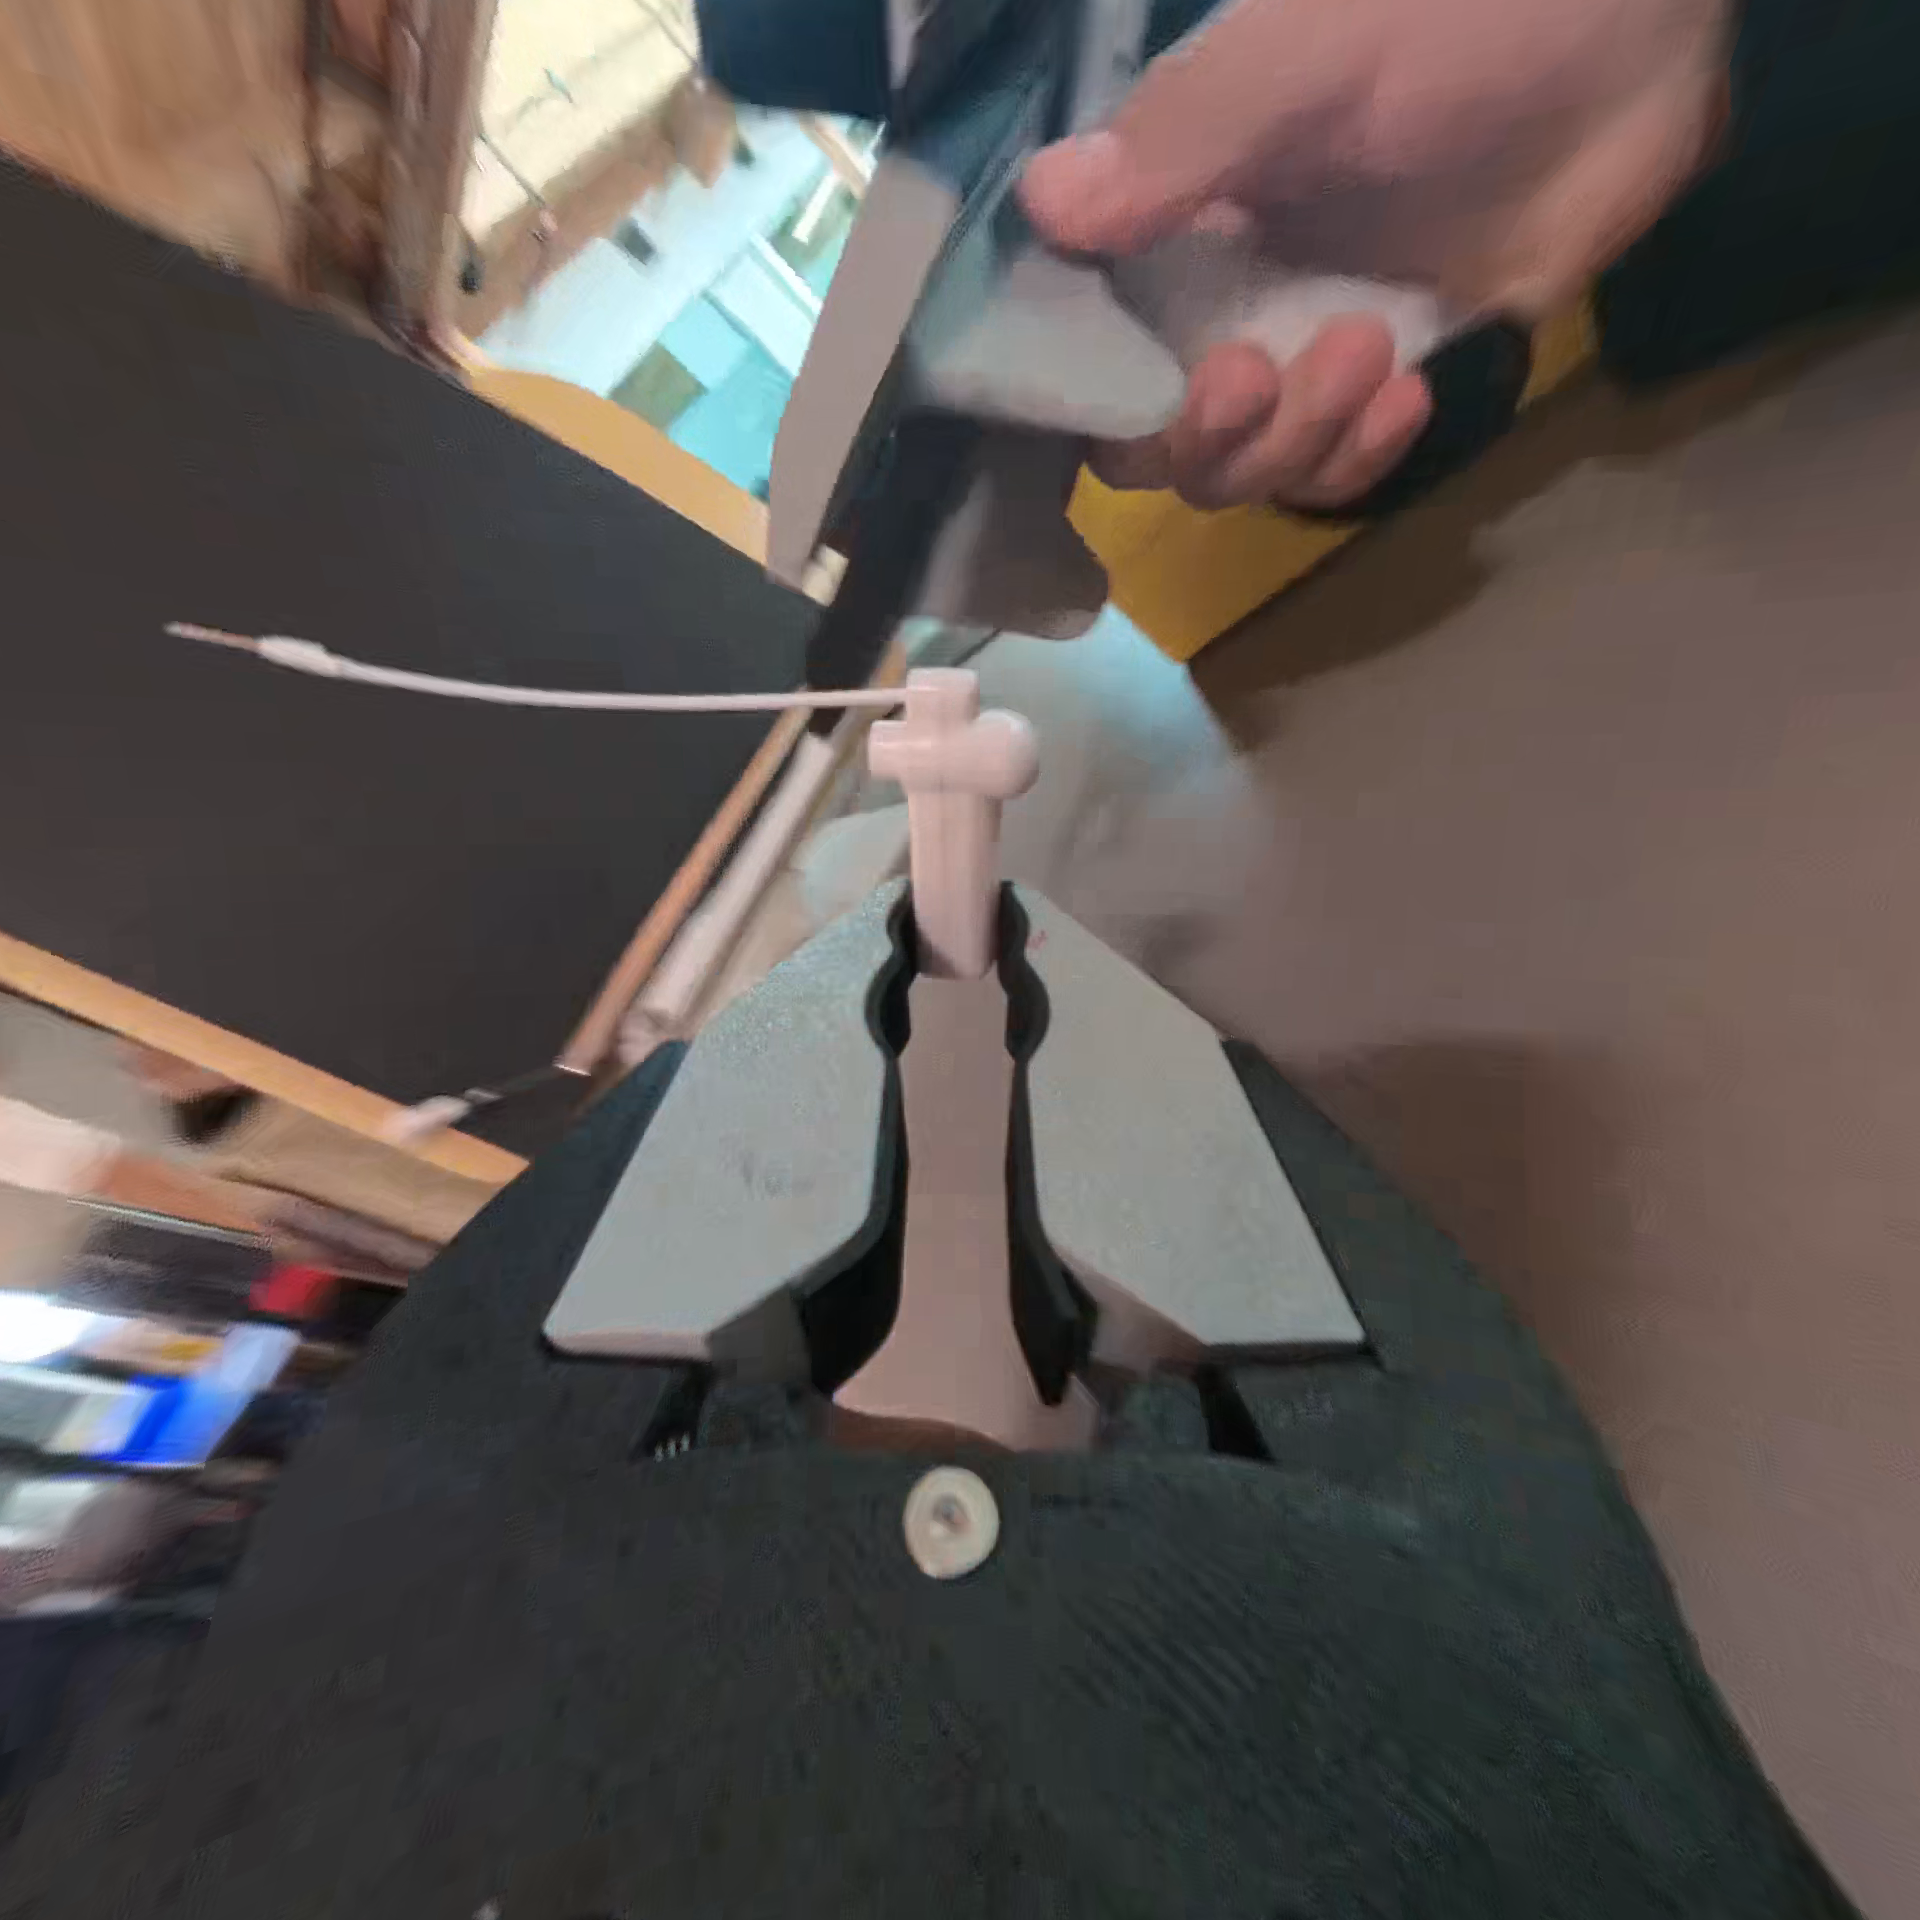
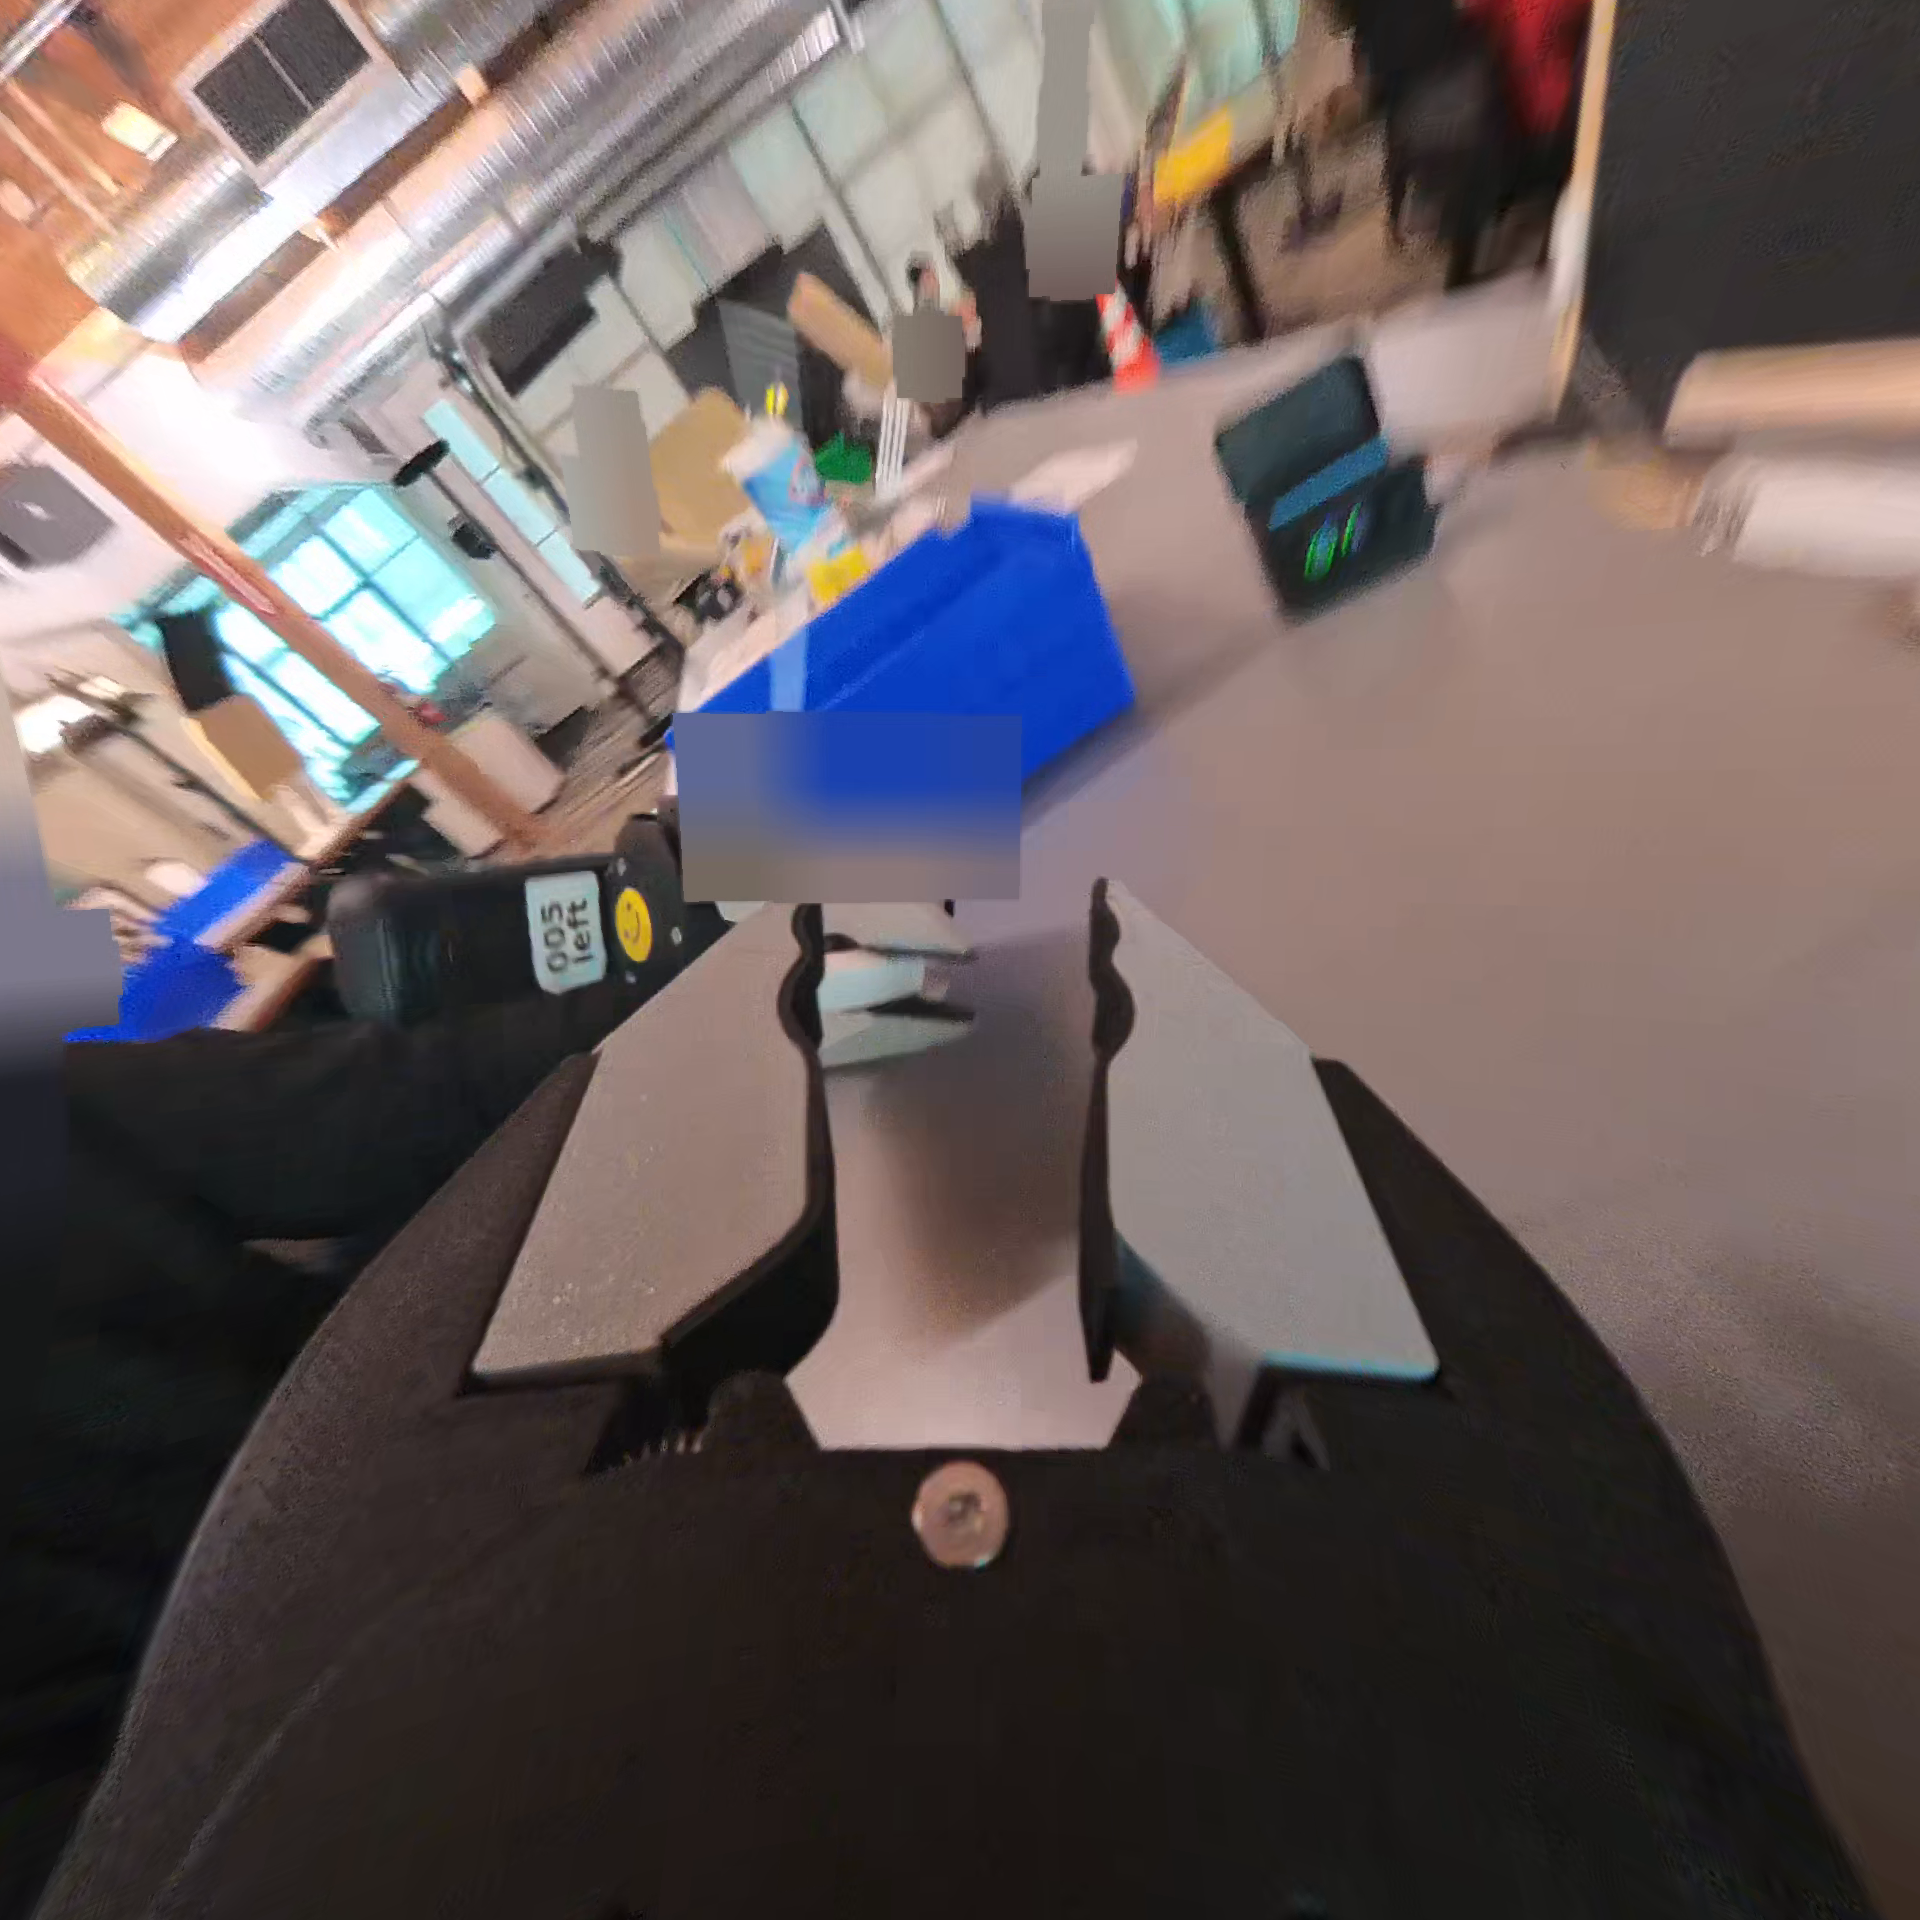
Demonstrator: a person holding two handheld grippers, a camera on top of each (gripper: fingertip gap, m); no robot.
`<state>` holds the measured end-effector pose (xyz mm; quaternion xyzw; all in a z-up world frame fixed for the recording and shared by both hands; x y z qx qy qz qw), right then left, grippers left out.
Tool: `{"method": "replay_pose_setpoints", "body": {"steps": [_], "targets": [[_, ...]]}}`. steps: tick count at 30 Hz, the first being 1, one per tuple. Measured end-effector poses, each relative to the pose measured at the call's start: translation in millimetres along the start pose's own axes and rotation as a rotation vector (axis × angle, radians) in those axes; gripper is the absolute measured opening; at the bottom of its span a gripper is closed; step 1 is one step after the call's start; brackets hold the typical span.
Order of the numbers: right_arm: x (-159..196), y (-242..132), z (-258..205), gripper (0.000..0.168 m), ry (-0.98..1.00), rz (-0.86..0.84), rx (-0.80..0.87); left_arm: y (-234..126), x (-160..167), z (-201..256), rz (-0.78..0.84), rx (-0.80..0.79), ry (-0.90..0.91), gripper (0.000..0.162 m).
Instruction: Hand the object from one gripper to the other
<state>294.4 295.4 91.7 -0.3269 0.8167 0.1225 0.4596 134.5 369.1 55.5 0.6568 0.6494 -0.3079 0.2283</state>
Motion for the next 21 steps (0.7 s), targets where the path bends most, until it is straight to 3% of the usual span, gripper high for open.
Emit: {"method": "replay_pose_setpoints", "body": {"steps": [1, 4, 8, 11, 14, 17, 21], "targets": [[-4.5, -3.5, -5.4, 0.054, -0.100, 0.056, 0.011, 1.1, 1.7, -3.2, 0.003, 0.054, -0.128, 0.012], [-7.3, -6.3, -27.6, 0.057, -0.346, 0.080, -0.015, 2.5, 6.5, -11.5, 0.028, 0.187, -0.439, 0.012], [12.0, 6.1, -46.0, 0.051, -0.646, -0.107, 0.052, 1.7, 7.8, -7.6, 0.035, 0.496, -0.763, 0.012], [29.8, 18.5, -49.1, 0.046, -0.855, -0.243, 0.165, 1.3, 13.2, 1.6, -0.049, 0.723, -0.959, 0.012], [42.5, 24.2, -52.2, 0.038, -0.976, -0.310, 0.206, 0.4, 19.8, 5.0, -0.082, 0.906, -1.202, 0.012], [51.4, 29.8, -54.5, 0.037, -0.989, -0.376, 0.172, 1.0, 25.4, 11.5, -0.137, 0.975, -1.240, 0.012], [52.7, 33.6, -50.9, 0.042, -0.819, -0.396, 0.069, 1.1, 19.5, 15.5, -0.131, 0.970, -1.167, 0.012]]}}
Point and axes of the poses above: each gripper's, where its closed fingertips meet, y out along the fingers, x out of its underside, z = x × y across the jaws, the point moved 9 cm from there along -y, back along the fingers, and after that the axes turned 1 degree about -x, right-handed, at the moved point
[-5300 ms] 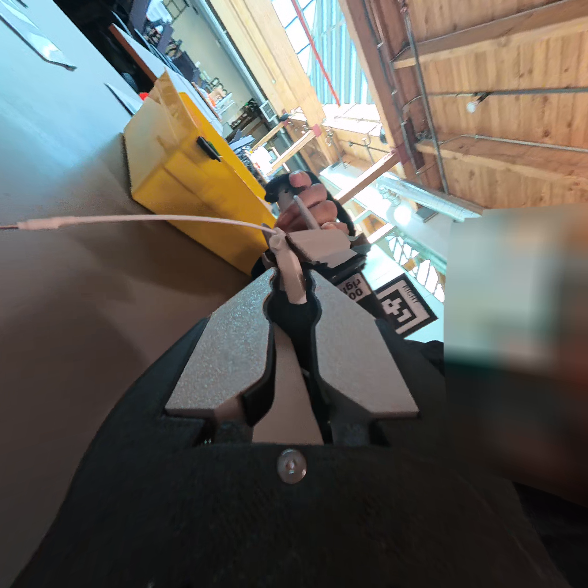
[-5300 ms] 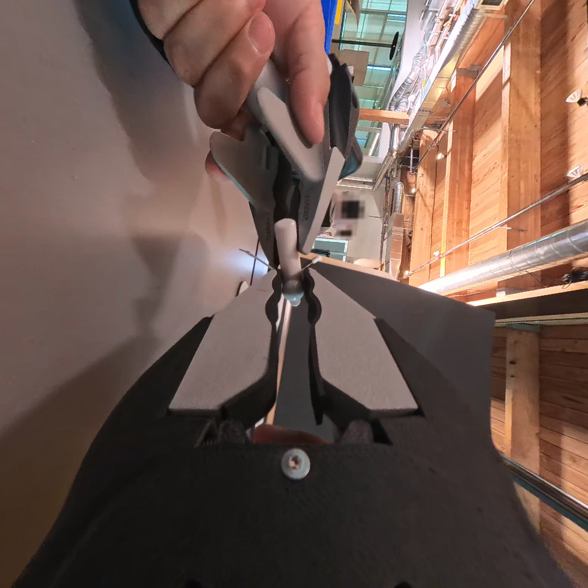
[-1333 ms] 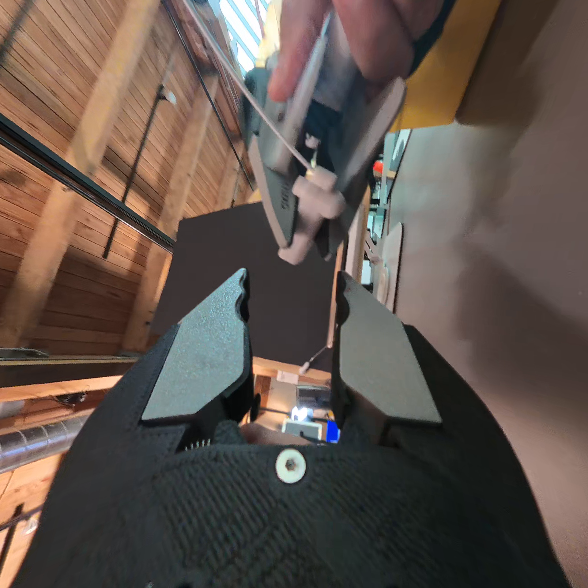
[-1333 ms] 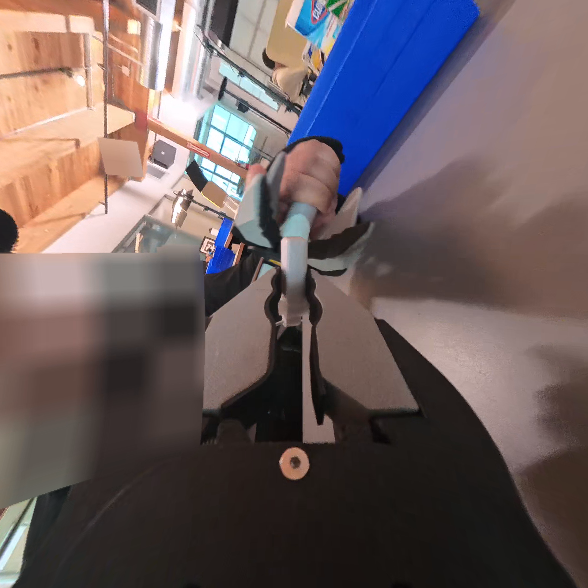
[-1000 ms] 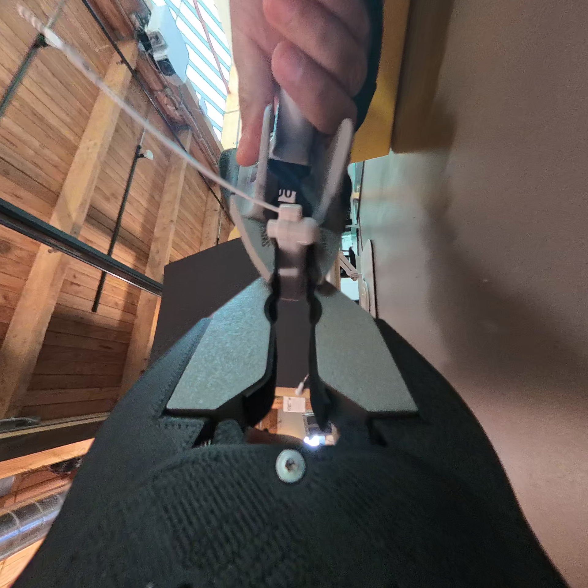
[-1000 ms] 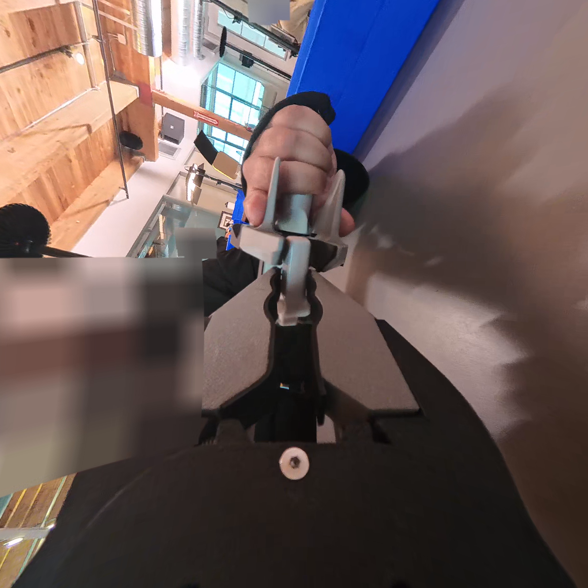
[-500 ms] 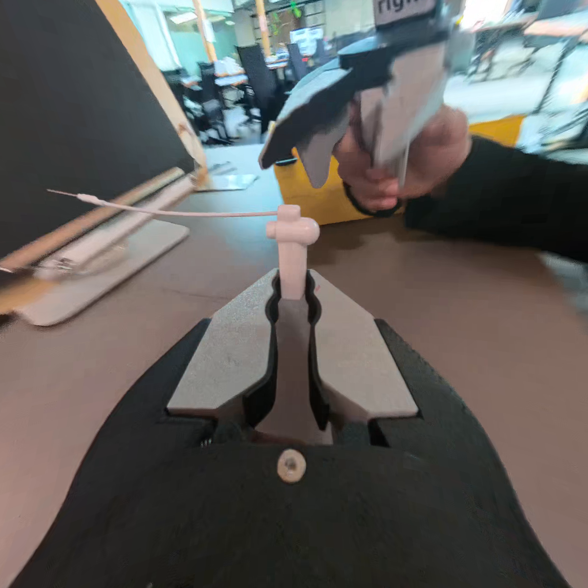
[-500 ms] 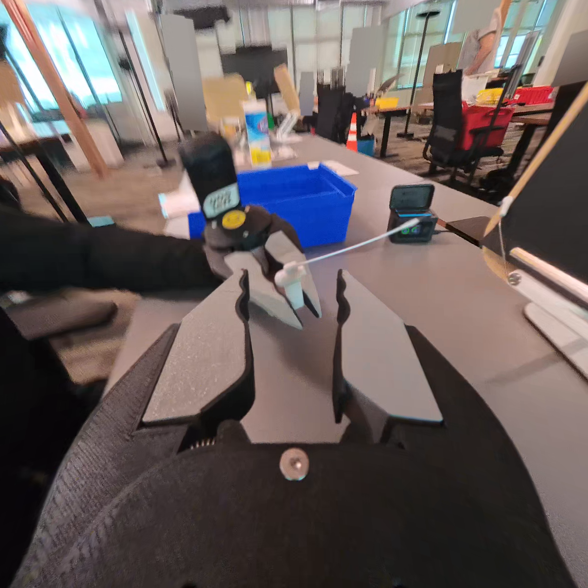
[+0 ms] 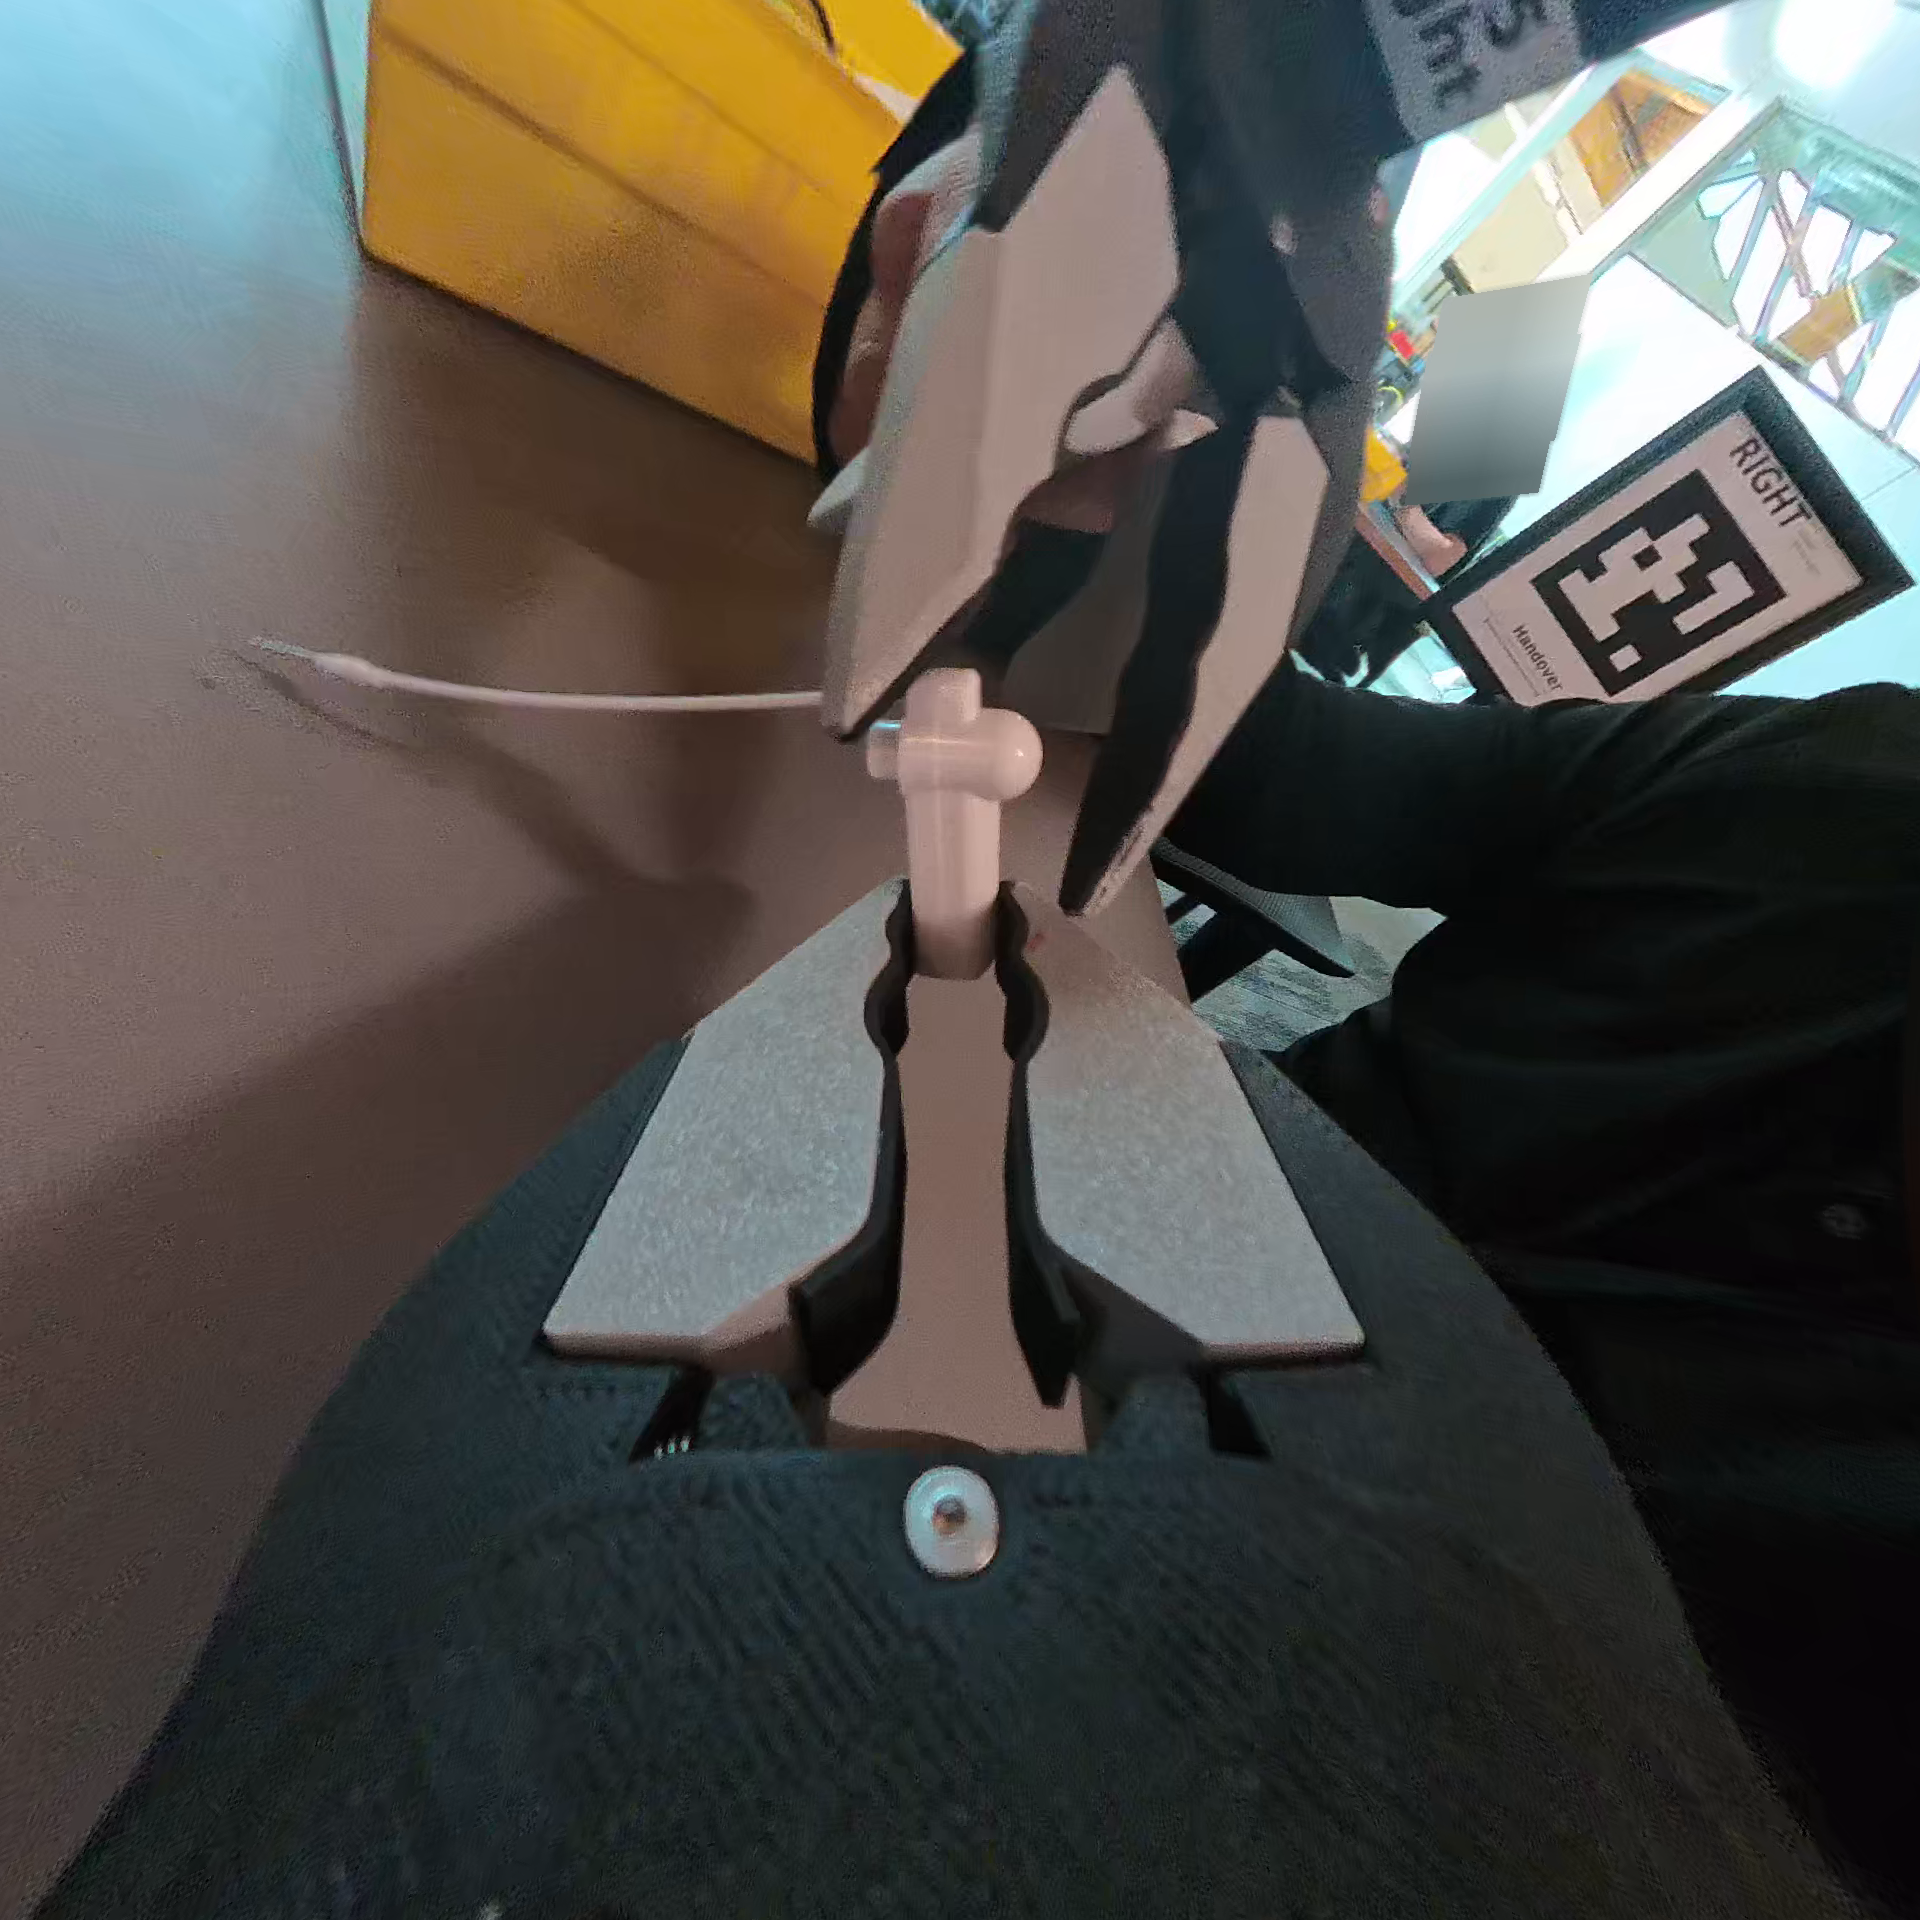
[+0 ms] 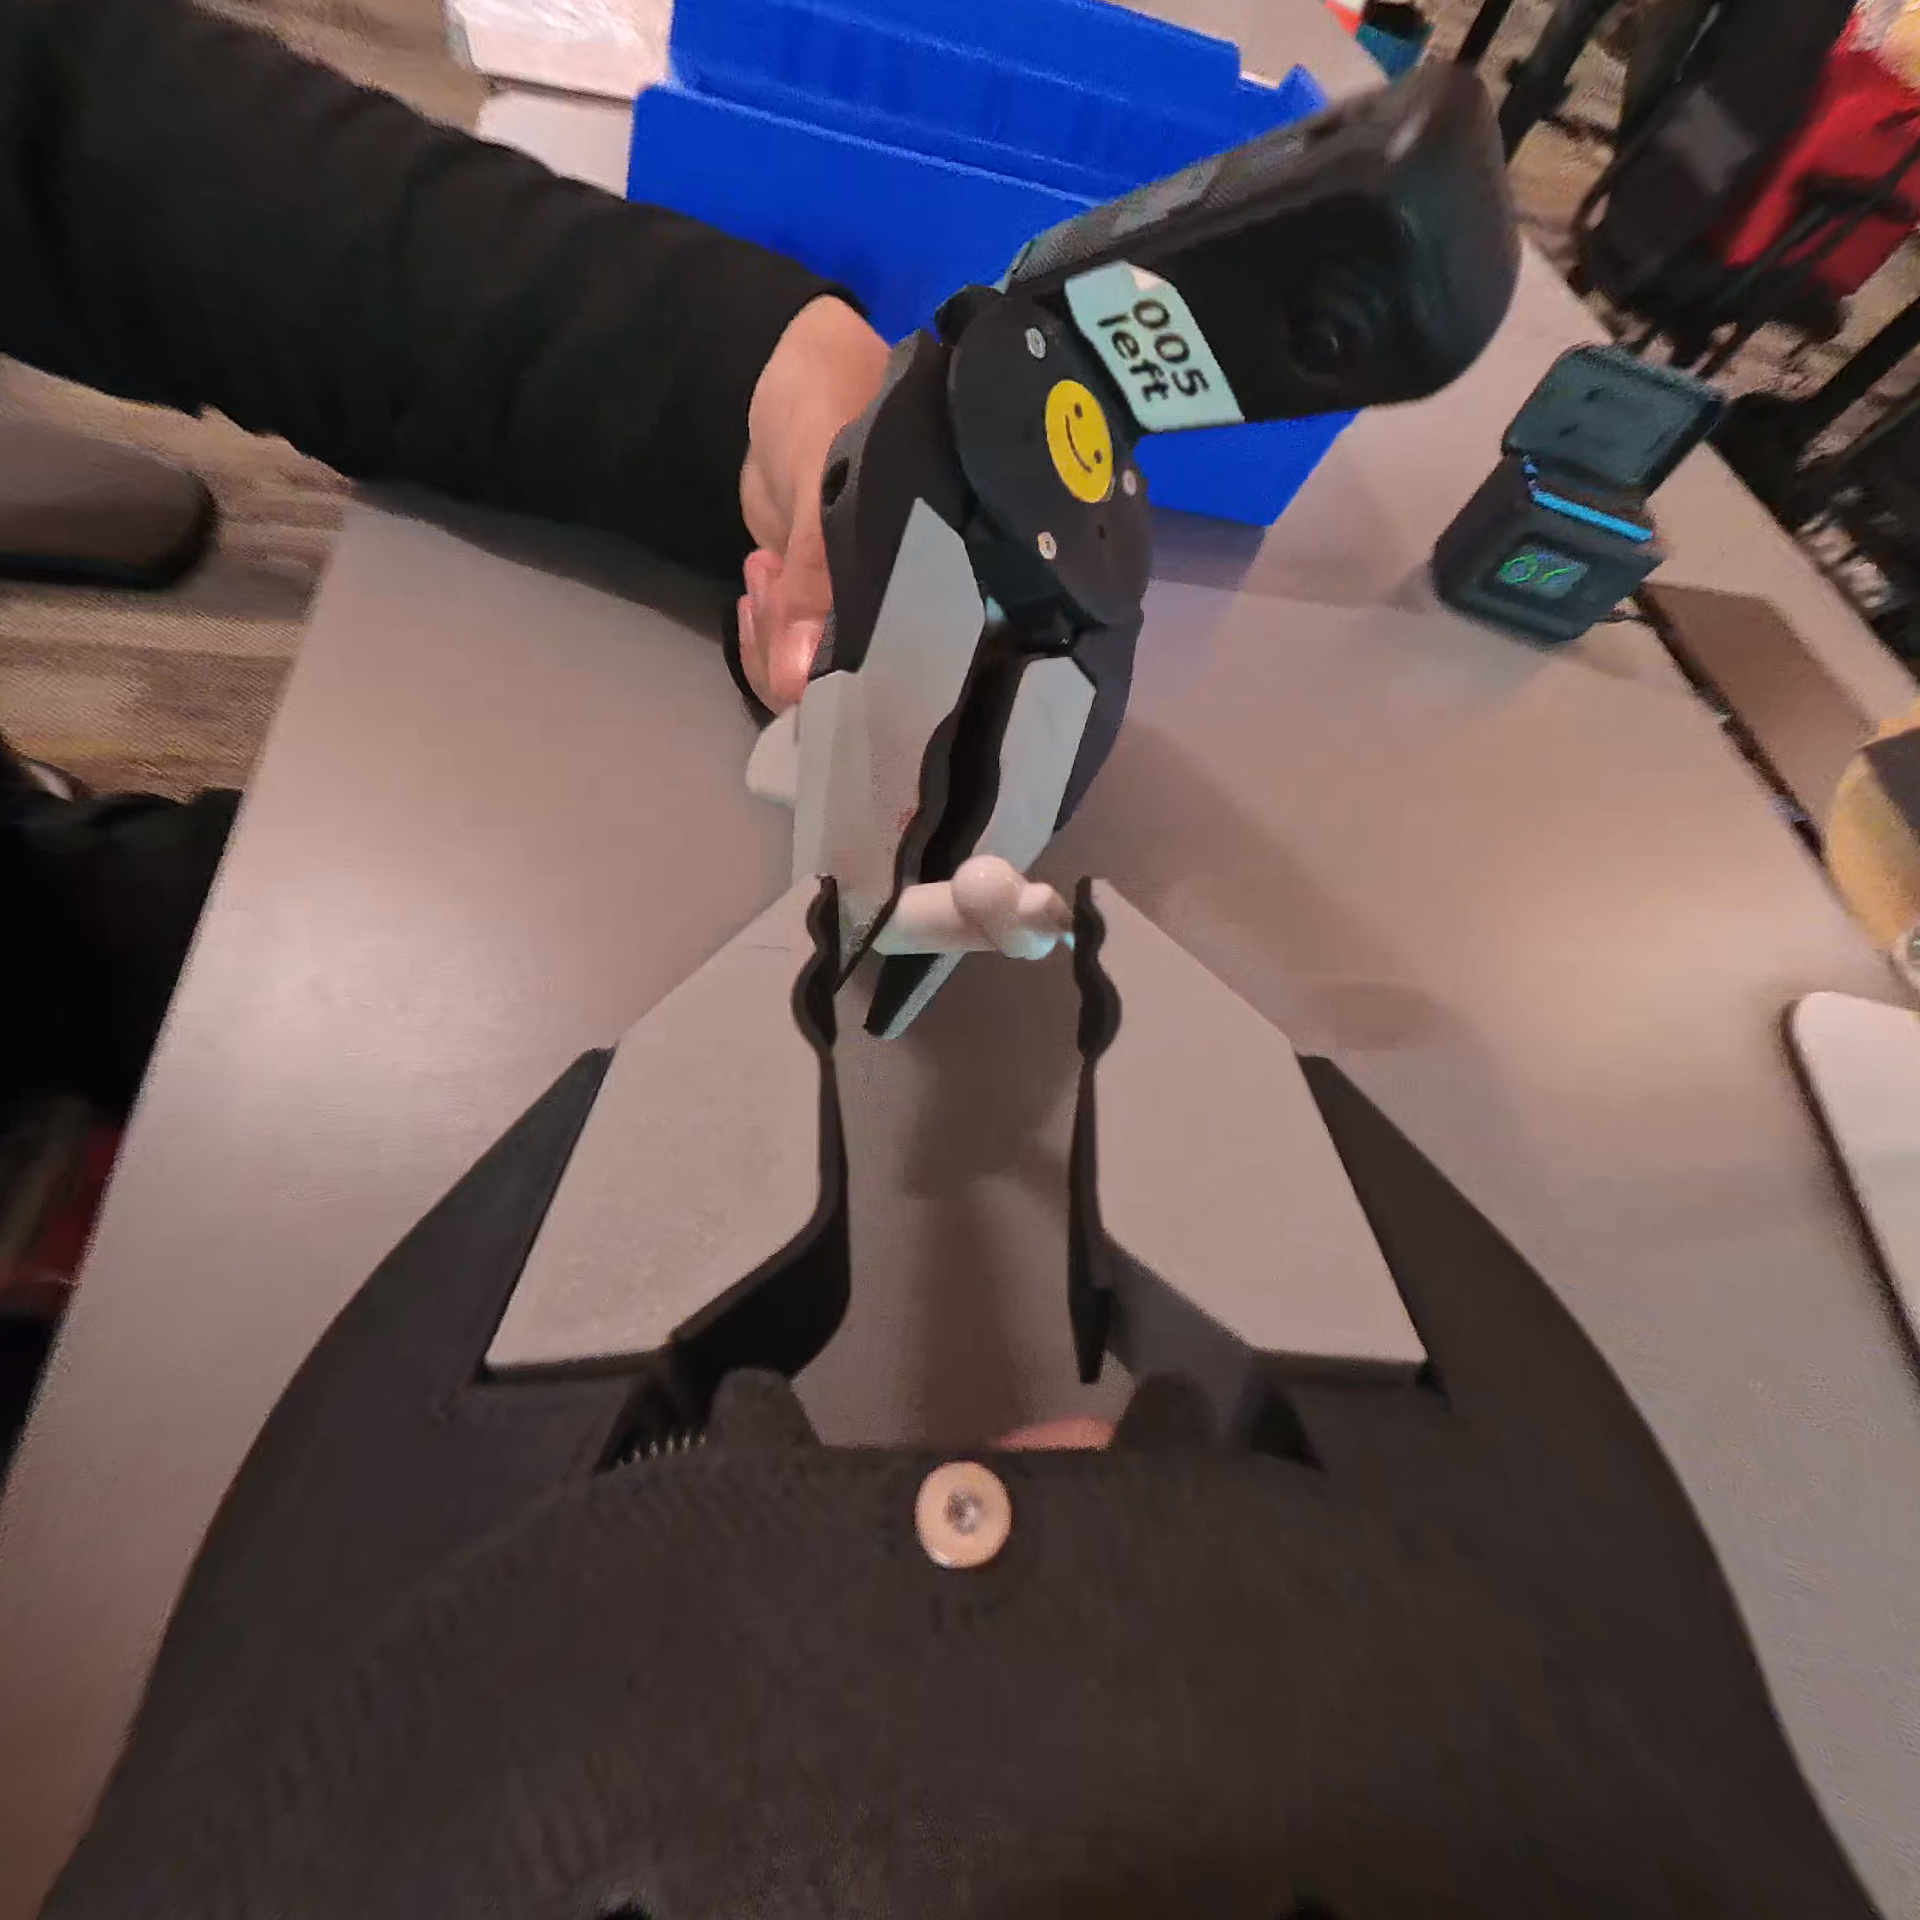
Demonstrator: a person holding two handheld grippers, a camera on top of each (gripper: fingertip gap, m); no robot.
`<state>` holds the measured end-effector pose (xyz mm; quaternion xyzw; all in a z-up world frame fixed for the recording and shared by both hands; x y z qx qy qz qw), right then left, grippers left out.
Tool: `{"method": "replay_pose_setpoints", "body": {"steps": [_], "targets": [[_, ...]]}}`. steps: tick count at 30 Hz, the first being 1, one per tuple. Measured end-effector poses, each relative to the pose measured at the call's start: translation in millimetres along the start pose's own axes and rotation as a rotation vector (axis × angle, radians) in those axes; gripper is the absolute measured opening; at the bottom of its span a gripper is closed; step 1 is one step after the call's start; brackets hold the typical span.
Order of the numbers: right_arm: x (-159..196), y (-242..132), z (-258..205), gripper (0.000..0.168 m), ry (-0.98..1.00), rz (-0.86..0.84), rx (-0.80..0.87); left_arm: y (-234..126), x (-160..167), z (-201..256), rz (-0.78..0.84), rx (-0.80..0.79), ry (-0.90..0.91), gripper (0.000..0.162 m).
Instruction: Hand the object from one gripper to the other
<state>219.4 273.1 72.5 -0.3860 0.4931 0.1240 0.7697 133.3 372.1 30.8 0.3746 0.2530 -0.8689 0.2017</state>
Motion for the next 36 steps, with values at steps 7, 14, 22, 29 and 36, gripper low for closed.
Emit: {"method": "replay_pose_setpoints", "body": {"steps": [7, 14, 22, 29, 36], "targets": [[-3.4, -4.4, 0.4, 0.022, 0.095, 0.098, -0.137, 4.0, 2.7, 17.4, -0.054, 0.017, 0.222, 0.012], [-0.8, -4.7, 22.9, 0.019, 0.252, 0.132, -0.027, -6.6, -4.1, 3.1, -0.019, -0.161, 0.237, 0.023], [23.4, -7.0, 60.4, 0.019, 0.764, 0.153, -0.044, -6.1, -6.0, 9.6, 0.014, -0.893, 1.149, 0.044], [42.2, 11.1, 66.4, 0.019, 1.226, 0.193, -0.269, 9.4, 0.2, 12.2, -0.002, -1.199, 1.684, 0.040], [53.5, 14.0, 68.2, 0.019, 1.349, 0.208, -0.378, 18.5, 8.1, 7.0, -0.167, -1.218, 1.884, 0.018]]}}
Point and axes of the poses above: each gripper's, where its closed fingertips meet, y out along the fingers, x out of its underside, z = x × y across the jaws, the point moved 9 cm from there along -y, back along the fingers, and after that the axes turned 1 degree about -x, right-handed, at the moved point
